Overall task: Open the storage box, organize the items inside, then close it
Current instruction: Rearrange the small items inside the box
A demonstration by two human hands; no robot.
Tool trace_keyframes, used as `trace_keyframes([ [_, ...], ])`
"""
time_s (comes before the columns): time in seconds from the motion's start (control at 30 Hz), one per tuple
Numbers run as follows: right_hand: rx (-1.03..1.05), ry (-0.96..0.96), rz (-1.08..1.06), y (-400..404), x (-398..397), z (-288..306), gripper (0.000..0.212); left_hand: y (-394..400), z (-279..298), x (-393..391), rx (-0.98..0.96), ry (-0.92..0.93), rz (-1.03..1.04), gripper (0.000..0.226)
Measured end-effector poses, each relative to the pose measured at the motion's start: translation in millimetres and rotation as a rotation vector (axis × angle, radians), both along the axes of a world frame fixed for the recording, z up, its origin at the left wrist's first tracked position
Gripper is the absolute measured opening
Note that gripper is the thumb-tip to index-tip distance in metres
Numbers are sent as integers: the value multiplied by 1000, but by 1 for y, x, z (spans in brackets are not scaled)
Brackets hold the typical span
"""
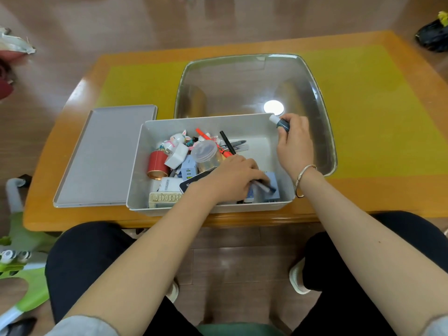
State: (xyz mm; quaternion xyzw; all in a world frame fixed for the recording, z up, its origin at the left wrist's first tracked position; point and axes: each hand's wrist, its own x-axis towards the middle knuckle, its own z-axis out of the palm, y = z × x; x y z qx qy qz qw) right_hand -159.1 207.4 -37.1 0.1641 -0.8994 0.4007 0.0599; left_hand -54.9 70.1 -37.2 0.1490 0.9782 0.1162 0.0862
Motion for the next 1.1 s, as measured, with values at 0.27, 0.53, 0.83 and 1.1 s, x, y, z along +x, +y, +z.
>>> trace_keyframes([
  [0.27,-47,4,0,1,-3,-5,25,-7,9,-21,-36,98,134,36],
  [0.53,-23,10,3,0,-3,-5,23,-7,-8,-63,-298,-152,300,66],
  [0.83,-18,26,14,0,-4,-6,24,-13,2,-44,-341,-204,284,84],
  [1.1,-30,127,44,1,-5,-9,21,-8,-3,-17,-394,-162,244,85],
])
